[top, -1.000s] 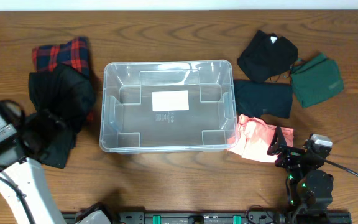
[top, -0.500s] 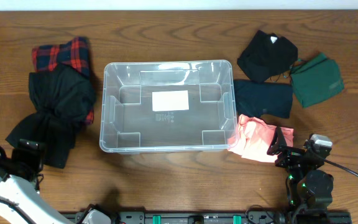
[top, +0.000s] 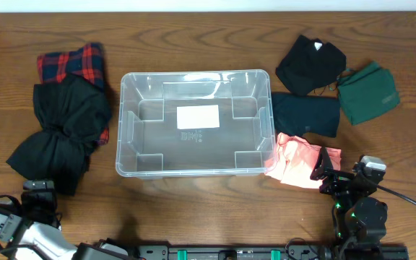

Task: Pack container
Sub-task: 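Grasp the black garment with the left gripper and lift it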

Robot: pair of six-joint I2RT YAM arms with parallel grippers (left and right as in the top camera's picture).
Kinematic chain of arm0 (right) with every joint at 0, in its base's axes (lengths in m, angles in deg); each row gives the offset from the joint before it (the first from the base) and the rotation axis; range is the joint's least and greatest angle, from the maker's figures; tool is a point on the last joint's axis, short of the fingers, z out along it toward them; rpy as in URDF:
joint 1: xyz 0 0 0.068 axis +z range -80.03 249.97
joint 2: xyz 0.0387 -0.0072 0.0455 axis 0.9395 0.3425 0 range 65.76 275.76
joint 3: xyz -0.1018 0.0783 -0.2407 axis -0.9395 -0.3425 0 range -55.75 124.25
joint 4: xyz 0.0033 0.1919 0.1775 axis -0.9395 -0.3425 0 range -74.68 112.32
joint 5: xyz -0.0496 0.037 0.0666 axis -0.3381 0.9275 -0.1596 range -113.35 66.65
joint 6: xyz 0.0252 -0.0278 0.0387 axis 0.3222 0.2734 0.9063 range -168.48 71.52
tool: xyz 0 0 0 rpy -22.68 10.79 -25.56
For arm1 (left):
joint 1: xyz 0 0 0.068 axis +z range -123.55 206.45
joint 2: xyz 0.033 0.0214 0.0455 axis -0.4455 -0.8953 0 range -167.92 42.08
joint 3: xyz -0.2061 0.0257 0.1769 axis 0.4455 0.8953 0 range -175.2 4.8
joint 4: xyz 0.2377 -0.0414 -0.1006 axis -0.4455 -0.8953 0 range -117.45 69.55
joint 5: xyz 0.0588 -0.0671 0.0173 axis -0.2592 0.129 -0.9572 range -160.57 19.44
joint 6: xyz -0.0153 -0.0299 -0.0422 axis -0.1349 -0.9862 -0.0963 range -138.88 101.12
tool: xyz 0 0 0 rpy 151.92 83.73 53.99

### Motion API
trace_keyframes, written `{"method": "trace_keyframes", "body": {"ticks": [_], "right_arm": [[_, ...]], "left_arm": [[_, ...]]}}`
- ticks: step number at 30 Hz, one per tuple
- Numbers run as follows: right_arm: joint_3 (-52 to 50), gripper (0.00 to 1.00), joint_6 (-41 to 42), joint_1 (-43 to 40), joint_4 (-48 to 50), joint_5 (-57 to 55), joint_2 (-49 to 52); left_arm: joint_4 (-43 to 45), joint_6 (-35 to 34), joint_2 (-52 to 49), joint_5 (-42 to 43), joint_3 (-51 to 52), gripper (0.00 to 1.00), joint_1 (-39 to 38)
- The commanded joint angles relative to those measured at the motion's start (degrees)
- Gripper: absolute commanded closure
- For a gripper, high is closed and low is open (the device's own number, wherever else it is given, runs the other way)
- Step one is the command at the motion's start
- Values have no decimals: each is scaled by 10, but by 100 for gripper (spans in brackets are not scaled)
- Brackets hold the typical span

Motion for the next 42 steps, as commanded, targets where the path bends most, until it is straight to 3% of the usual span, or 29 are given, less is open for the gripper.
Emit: {"method": "trace_keyframes", "body": {"ticks": [1, 15, 21, 28, 38, 40, 42], "right_arm": [[-2, 1, 5, -4, 0, 2, -1], [-2, 1, 5, -4, 0, 2, -1], [-2, 1, 5, -4, 0, 2, -1], [-2, 1, 5, -4, 0, 2, -1], [-2, 1, 5, -4, 0, 2, -1], [-2, 1, 5, -4, 0, 2, -1], [-2, 1, 5, -4, 0, 2, -1]], "left_arm": [[21, -12, 1, -9, 18, 2, 3], [59, -20, -47, -30, 33, 2, 3], [143, -33, -104, -16, 33, 2, -12], [275, -95, -180, -14, 33, 2, -60], [373, -110, -231, -13, 33, 1, -103], [387, -110, -235, -13, 33, 5, -110], [400, -109, -237, -14, 33, 15, -116]]}}
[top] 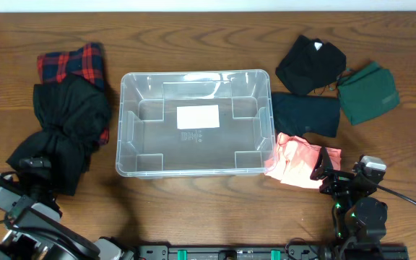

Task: Pack container
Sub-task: 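Grasp the black garment with the left gripper and lift it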

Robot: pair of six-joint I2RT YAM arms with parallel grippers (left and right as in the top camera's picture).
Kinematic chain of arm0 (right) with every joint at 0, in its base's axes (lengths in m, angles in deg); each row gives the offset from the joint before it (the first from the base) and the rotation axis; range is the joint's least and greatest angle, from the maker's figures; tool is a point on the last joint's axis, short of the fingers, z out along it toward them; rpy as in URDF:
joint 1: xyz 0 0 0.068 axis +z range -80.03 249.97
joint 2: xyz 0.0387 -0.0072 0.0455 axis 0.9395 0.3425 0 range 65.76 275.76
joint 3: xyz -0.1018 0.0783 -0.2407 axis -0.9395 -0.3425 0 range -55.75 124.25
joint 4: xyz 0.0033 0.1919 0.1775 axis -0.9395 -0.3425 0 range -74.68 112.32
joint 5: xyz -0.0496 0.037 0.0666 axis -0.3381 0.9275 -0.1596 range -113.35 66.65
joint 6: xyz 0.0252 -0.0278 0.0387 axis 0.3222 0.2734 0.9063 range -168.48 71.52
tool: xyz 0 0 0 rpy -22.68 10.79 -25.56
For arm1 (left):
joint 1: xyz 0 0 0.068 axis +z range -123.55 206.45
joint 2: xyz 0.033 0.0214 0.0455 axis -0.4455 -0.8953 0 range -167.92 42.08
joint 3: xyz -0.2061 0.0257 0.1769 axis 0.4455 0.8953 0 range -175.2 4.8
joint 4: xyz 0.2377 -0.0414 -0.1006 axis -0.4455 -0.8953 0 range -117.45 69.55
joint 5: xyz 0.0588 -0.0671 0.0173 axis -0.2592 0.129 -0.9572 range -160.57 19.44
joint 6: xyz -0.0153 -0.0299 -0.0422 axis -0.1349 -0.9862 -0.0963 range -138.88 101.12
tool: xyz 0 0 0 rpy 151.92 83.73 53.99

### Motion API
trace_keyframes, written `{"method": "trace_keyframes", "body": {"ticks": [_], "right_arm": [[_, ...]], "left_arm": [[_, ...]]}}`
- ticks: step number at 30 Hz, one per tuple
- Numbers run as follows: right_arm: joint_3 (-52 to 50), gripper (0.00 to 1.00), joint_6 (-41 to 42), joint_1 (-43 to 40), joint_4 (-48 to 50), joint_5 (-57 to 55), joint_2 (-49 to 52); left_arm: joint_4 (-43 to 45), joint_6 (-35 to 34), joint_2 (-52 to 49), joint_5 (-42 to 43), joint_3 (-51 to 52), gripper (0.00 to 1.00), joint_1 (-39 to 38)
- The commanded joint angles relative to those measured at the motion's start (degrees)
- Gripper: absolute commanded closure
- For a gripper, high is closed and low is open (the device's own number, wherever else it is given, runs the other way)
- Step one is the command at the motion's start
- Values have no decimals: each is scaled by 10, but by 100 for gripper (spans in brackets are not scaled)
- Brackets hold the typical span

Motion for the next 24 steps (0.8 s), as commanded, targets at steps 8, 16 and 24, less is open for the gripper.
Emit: {"method": "trace_keyframes", "body": {"ticks": [8, 16, 24], "right_arm": [[-2, 1, 5, -4, 0, 2, -1], [-2, 1, 5, -4, 0, 2, -1], [-2, 1, 5, -4, 0, 2, -1]], "left_arm": [[19, -5, -17, 14, 7, 64, -18], [128, -31, -10, 86, 7, 91, -17], [199, -100, 66, 119, 4, 94, -17]]}}
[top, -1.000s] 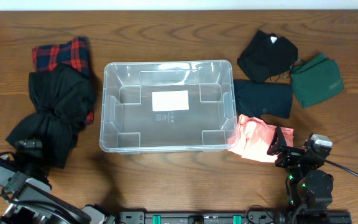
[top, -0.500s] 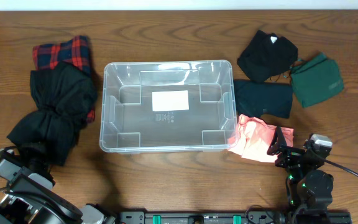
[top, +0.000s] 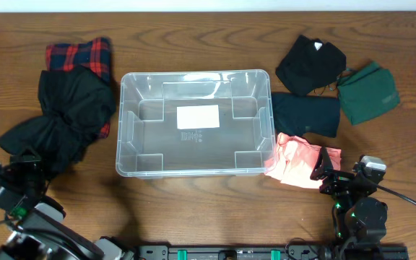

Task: Pack container
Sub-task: 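Grasp the black garment with the left gripper and lift it, then carry the black garment into the clear bin with the left gripper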

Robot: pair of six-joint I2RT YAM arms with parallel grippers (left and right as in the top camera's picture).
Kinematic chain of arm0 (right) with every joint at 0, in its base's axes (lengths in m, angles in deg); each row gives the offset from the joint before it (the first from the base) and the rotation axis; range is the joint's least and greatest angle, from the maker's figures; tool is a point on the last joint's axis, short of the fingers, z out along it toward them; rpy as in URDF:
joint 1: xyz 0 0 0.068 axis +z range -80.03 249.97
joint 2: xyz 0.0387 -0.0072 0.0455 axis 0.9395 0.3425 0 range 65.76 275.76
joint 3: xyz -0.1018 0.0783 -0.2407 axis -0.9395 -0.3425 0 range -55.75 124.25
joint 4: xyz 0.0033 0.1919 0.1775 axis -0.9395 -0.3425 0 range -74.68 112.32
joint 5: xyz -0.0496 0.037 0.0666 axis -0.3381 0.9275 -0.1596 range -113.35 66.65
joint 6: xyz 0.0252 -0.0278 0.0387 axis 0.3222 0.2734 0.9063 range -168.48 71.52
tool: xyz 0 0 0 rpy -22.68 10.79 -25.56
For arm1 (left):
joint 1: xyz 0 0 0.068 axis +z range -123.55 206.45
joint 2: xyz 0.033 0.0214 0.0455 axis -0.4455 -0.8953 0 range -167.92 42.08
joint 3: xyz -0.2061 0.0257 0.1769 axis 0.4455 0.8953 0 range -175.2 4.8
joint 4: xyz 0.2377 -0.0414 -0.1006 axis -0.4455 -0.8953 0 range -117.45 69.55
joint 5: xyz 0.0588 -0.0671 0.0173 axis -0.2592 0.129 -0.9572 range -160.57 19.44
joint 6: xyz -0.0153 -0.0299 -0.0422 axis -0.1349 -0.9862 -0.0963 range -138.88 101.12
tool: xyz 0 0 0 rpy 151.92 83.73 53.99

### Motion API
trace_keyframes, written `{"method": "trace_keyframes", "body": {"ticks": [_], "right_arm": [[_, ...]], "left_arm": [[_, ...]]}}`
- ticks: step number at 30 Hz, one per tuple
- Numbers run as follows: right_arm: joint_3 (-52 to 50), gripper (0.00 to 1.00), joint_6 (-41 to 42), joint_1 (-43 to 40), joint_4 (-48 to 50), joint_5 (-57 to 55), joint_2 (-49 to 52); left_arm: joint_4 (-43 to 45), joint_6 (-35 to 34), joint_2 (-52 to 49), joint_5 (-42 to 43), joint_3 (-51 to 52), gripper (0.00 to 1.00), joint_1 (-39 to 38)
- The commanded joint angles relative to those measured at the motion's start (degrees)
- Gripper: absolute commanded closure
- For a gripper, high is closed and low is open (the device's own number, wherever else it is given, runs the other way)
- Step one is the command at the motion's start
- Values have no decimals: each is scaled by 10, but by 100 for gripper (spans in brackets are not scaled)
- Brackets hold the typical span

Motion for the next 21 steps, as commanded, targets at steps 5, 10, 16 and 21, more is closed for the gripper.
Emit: {"method": "trace_keyframes", "body": {"ticks": [5, 10, 16, 21], "right_arm": [[-2, 1, 5, -4, 0, 2, -1], [-2, 1, 5, -4, 0, 2, -1], [-2, 1, 5, -4, 0, 2, -1], [-2, 1, 5, -4, 0, 2, -1]], "left_arm": [[19, -101, 128, 44, -12, 95, -5], [19, -162, 207, 37, -19, 94, -5], [19, -199, 254, 27, -20, 94, -5], [25, -212, 255, 28, -20, 94, -5]]}}
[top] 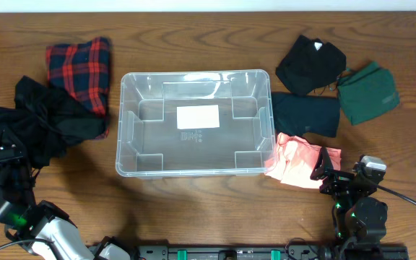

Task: Pack container
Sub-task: 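Carry the black garment into the clear bin with the left gripper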

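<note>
A clear plastic container (193, 74) stands empty in the middle of the table. To its left a black garment (45, 115) is bunched and pulled toward the table's left edge. My left gripper (6, 148) is shut on its lower left end, partly hidden under the cloth. A red plaid cloth (81, 66) lies just behind it, mostly uncovered. My right gripper (322, 167) rests shut at the near right, its tips over the edge of a pink cloth (295, 159).
Right of the container lie a dark navy garment (305, 114), a black garment (310, 63) and a green one (368, 92). The pink cloth touches the container's near right corner. Both arm bases sit at the table's front edge.
The left gripper has moved left and away from the front edge with the black garment in it. The garment now lies farther left and uncovers more of the plaid cloth. The right arm is unchanged.
At first the left arm sat at the near left corner, short of the black garment lying on the plaid cloth. Then its gripper was at the garment's near end. Then the garment had shifted slightly. Now it is drawn left, off most of the plaid.
</note>
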Robot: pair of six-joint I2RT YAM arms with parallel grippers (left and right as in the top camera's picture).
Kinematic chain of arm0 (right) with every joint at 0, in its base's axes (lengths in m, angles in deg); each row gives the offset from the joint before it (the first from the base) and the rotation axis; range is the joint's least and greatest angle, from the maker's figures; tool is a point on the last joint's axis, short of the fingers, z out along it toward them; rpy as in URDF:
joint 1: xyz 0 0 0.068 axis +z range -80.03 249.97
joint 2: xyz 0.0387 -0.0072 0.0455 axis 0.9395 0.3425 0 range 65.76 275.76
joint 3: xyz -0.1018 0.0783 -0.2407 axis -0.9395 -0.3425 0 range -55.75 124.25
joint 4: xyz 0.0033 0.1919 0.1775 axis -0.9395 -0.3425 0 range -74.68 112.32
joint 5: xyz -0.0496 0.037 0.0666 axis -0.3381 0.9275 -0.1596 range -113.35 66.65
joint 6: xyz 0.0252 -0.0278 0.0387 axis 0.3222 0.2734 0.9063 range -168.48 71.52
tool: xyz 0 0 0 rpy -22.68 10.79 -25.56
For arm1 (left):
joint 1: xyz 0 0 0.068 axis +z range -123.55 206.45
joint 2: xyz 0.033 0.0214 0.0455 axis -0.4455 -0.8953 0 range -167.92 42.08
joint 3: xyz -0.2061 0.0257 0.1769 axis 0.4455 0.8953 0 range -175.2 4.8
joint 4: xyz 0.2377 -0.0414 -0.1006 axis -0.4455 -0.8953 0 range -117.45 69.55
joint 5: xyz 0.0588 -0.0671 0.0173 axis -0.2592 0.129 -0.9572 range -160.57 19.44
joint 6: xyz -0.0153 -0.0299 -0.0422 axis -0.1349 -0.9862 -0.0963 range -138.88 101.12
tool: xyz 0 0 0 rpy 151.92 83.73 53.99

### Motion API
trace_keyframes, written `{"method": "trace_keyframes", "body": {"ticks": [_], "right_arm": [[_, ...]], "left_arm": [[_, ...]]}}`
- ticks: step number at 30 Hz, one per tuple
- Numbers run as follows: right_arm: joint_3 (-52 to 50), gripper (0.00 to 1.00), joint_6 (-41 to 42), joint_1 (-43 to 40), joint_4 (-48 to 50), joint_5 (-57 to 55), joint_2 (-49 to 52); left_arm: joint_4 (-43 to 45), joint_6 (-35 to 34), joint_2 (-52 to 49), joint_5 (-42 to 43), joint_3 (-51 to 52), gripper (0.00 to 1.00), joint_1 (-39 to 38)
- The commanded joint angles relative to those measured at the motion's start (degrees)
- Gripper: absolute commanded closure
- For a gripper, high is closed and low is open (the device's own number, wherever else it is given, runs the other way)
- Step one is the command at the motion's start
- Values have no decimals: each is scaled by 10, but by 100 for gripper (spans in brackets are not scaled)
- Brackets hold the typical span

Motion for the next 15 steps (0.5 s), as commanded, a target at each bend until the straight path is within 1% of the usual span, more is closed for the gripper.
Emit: {"method": "trace_keyframes", "body": {"ticks": [1, 3, 5, 8, 11, 15], "right_arm": [[-2, 1, 5, -3, 0, 2, -1], [-2, 1, 5, -3, 0, 2, -1], [-2, 1, 5, -3, 0, 2, -1], [-2, 1, 5, -3, 0, 2, -1], [-2, 1, 5, -3, 0, 2, -1], [-2, 1, 5, -3, 0, 2, -1]], "left_arm": [[36, -41, 14, 0, -20, 94, 0], [79, -71, 14, 0, -21, 94, 0], [144, -106, 14, -7, -25, 94, 0], [212, -173, 14, -39, -37, 94, 0], [246, -241, 16, -58, -52, 94, 0], [264, -326, 27, -72, -64, 94, -13]]}}
